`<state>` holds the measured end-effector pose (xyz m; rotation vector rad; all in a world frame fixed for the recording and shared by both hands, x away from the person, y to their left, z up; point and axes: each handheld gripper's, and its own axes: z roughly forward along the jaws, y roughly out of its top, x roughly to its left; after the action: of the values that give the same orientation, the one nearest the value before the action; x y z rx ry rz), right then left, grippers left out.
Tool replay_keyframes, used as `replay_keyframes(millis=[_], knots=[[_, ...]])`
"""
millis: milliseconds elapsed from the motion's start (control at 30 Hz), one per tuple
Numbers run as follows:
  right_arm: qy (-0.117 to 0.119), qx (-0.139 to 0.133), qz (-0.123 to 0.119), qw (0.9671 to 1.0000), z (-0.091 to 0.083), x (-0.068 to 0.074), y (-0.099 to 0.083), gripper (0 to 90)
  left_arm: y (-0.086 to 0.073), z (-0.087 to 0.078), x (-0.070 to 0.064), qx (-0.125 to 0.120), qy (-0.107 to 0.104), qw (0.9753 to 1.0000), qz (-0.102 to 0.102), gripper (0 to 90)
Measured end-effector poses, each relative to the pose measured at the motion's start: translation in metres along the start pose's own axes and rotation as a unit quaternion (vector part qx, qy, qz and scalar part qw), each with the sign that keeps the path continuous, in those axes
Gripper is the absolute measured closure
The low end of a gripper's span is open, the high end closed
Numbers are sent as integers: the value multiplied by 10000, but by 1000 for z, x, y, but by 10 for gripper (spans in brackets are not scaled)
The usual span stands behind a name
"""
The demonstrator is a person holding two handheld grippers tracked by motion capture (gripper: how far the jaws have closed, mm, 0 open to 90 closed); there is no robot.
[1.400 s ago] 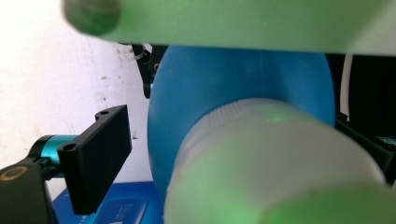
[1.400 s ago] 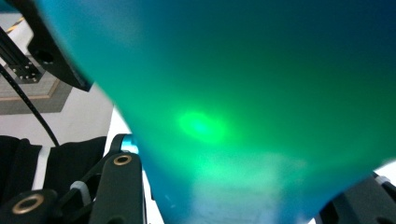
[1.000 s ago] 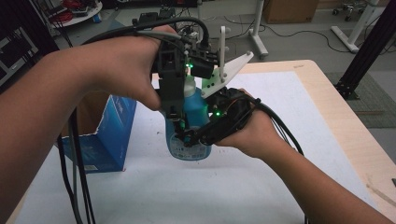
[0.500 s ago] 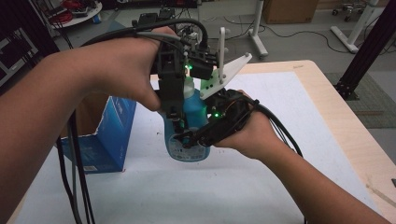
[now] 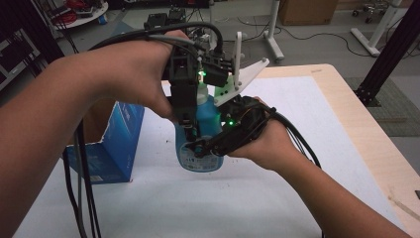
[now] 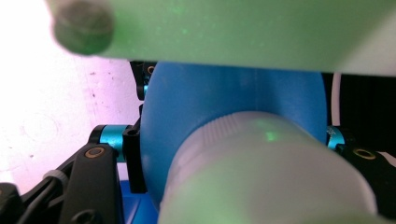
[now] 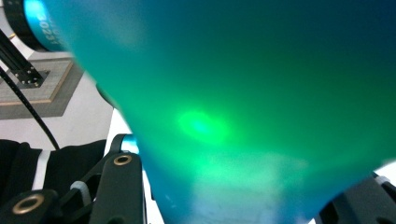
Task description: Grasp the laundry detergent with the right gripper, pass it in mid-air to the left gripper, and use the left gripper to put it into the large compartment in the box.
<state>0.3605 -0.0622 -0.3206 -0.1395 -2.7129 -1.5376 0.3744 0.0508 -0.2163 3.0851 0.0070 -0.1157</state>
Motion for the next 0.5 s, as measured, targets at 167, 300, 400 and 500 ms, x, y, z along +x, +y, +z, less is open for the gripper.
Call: replay_keyframes(millis=[167,300,400,500], knots=[[9,-13,2,10000,0,0,-1,483,1,1,0,-34,26,10000,-51,383],[51,-68,33,10000,0,1,-1,482,0,0,-2,-35,40,10000,-11,386],[103,-90,48,9999,0,0,-1,473,0,-1,-1,-21,10,10000,-54,387],[181,-130,165,9996,1,-1,-2,451,-2,-2,2,-37,-143,9997,-185,387]])
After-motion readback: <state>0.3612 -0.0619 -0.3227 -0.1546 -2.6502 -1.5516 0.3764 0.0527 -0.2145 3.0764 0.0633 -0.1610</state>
